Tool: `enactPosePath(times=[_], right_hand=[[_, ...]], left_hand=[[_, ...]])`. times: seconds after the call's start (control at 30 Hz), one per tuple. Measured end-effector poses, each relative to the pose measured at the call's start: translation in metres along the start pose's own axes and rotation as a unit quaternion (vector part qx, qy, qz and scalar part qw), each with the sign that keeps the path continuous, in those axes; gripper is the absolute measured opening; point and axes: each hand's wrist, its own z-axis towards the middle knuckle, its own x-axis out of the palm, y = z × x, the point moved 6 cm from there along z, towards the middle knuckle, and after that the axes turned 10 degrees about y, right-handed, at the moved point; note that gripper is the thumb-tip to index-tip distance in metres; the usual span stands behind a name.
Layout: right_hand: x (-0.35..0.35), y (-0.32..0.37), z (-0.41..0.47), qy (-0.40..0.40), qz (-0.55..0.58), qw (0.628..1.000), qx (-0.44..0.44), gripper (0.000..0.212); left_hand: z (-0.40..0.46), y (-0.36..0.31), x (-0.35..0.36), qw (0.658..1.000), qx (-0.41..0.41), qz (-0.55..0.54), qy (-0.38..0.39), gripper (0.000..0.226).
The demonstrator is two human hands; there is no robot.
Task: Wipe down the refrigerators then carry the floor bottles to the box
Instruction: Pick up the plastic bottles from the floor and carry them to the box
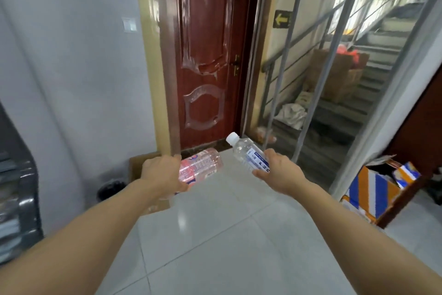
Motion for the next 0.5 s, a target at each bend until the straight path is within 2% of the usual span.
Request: enactPosePath(times=[0.23, 0.5], right_hand=[[-0.018, -0.052, 0.131, 0.026, 0.002, 0.998, -0.053, 0.049], [-0.010, -0.054, 0.291, 0.057, -0.031, 0.992, -0.109, 0.047]], left_hand=[[0.090, -0.033, -0.014, 0.998, -0.065, -0.011, -0.007, 0.060], [0.227, -0.009, -0.005, 0.993, -0.120, -0.001, 0.007, 0.068]])
